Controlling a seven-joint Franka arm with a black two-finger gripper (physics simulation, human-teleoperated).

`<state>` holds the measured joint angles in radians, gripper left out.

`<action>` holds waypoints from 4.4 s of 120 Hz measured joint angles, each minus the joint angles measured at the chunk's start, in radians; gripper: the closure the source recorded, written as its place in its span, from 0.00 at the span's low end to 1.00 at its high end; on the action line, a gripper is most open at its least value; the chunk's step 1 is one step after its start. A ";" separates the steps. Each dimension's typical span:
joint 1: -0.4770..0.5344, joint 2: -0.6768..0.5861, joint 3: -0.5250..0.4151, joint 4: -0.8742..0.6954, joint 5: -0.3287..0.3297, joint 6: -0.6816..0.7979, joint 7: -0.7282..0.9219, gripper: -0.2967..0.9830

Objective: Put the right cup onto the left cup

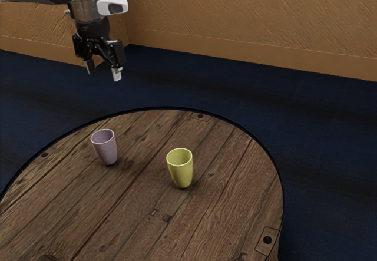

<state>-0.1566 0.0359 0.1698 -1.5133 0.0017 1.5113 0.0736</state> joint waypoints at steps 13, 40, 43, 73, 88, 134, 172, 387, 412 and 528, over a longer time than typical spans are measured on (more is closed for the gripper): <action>0.008 -0.008 -0.004 0.001 0.012 0.010 -0.018 0.23; 0.043 0.205 -0.010 0.140 0.011 0.039 -0.032 0.23; 0.043 0.239 -0.010 0.159 0.009 0.047 -0.032 0.23; 0.041 0.476 -0.010 0.247 -0.031 0.137 -0.016 0.23; 0.035 0.443 -0.020 0.128 -0.054 0.222 -0.007 0.23; -0.054 0.401 -0.044 -0.031 -0.064 0.393 0.008 0.23; -0.098 0.347 -0.046 -0.140 -0.085 0.424 -0.078 0.23; -0.089 0.414 -0.044 -0.194 -0.079 0.564 -0.221 0.83; -0.089 0.301 -0.044 -0.204 -0.048 0.531 -0.227 0.84; 0.169 0.001 -0.020 -0.380 0.013 0.410 -0.239 0.85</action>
<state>0.0121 0.0371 0.1497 -1.8934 0.0145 1.9209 -0.1650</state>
